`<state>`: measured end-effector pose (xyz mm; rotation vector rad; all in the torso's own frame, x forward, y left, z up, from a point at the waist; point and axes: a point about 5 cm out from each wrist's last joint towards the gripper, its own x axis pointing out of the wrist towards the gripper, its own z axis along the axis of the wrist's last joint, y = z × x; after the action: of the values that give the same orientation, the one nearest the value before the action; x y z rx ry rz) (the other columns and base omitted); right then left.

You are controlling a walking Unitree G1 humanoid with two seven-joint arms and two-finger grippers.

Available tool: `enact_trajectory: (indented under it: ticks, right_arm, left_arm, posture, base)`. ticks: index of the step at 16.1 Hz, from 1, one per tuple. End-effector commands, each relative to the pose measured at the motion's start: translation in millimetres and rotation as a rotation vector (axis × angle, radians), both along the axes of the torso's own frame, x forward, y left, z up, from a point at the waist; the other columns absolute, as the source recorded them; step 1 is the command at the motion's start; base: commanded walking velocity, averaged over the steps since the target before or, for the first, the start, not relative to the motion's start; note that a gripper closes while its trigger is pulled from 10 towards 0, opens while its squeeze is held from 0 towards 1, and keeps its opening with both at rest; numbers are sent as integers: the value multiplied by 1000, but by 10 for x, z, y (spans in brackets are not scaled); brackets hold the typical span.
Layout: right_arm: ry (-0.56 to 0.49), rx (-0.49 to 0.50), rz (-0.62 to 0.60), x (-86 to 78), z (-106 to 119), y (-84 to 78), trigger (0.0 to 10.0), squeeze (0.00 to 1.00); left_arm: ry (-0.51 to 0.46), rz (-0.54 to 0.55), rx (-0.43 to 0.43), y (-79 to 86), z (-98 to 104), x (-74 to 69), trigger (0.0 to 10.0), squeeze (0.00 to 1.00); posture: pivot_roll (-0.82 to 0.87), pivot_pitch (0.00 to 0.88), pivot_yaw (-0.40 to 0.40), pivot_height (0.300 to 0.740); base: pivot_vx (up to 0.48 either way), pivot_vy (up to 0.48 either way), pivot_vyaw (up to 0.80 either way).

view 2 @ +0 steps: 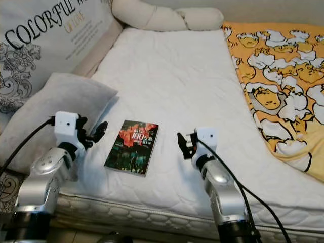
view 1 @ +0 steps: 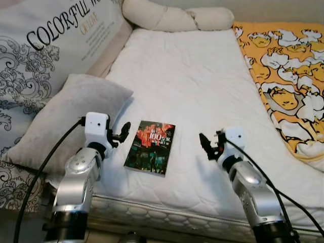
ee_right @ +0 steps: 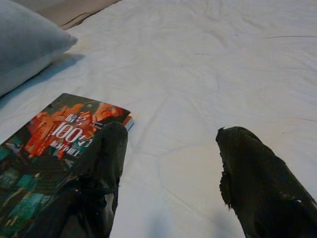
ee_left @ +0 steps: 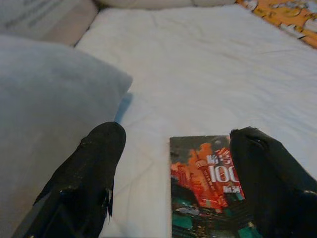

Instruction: Clean up the room

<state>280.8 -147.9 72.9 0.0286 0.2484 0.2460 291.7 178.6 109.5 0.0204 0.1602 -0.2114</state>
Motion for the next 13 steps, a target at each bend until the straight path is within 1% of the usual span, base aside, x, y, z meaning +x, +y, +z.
enact_trajectory:
  ticks: [1, 3, 6, 9, 13]
  right_arm:
    - [-7, -9, 10, -22, 28, 36, 10000, 0]
    - [6, -12, -27, -55, 7, 21, 10000, 0]
    - [21, -15, -52, -102, -8, 2, 10000, 0]
    - [20, -32, -60, -138, -17, -19, 10000, 0]
    - [17, -44, -60, -146, -23, -9, 10000, 0]
  left_arm:
    - [-13, -26, 14, -53, 25, -56, 10000, 0]
    - [-3, -44, 31, -95, 28, -165, 10000, 0]
    - [18, -8, 50, -45, -10, -265, 10000, 0]
    - [27, 5, 62, -19, -34, -303, 10000, 0]
    - [38, 20, 59, -4, -36, -303, 10000, 0]
  posture:
    - [-12, 0, 53, 740]
    - [-13, 0, 44, 740]
    - [-8, 0, 26, 740]
    - [0, 0, 14, 740]
    - [-4, 0, 10, 740]
  base:
    - [0, 0, 0]
    - [0, 0, 0]
    - [0, -368, 0]
    - [0, -387, 0]
    - [0, -388, 0]
